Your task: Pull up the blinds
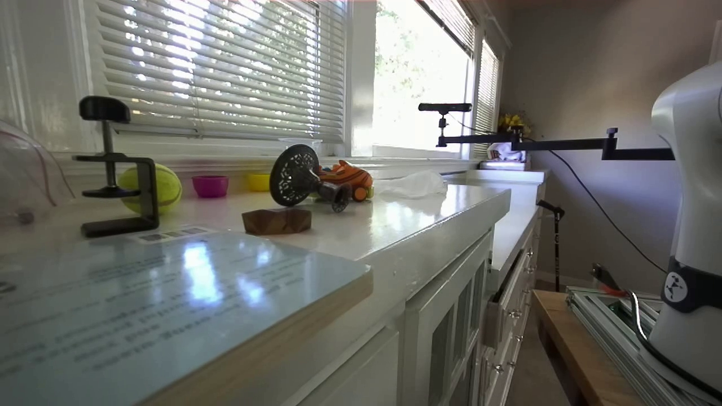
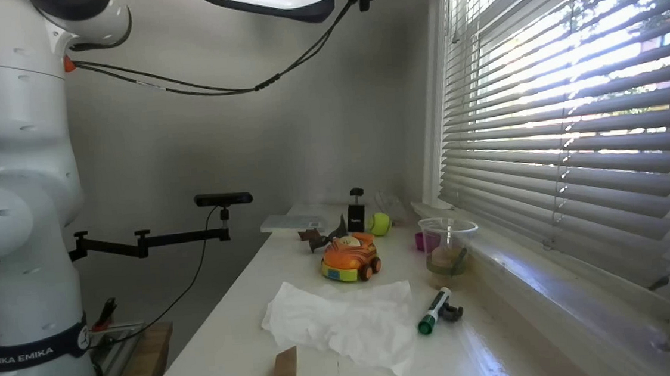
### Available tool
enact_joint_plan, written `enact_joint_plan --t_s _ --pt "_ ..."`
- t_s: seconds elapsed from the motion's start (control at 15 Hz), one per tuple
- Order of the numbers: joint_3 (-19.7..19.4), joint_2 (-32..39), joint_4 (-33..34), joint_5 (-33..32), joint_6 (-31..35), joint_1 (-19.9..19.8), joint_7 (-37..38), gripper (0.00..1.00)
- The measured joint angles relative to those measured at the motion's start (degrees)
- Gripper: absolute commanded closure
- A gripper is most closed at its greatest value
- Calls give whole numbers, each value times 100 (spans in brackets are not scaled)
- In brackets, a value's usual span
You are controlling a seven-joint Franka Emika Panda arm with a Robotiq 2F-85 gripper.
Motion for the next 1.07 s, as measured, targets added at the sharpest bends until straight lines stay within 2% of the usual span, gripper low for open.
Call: enact_joint_plan --t_s 0.53,1.07 --pt "-32 447 17 310 508 -87 -179 0" --pt "-27 622 91 694 708 -96 -587 0"
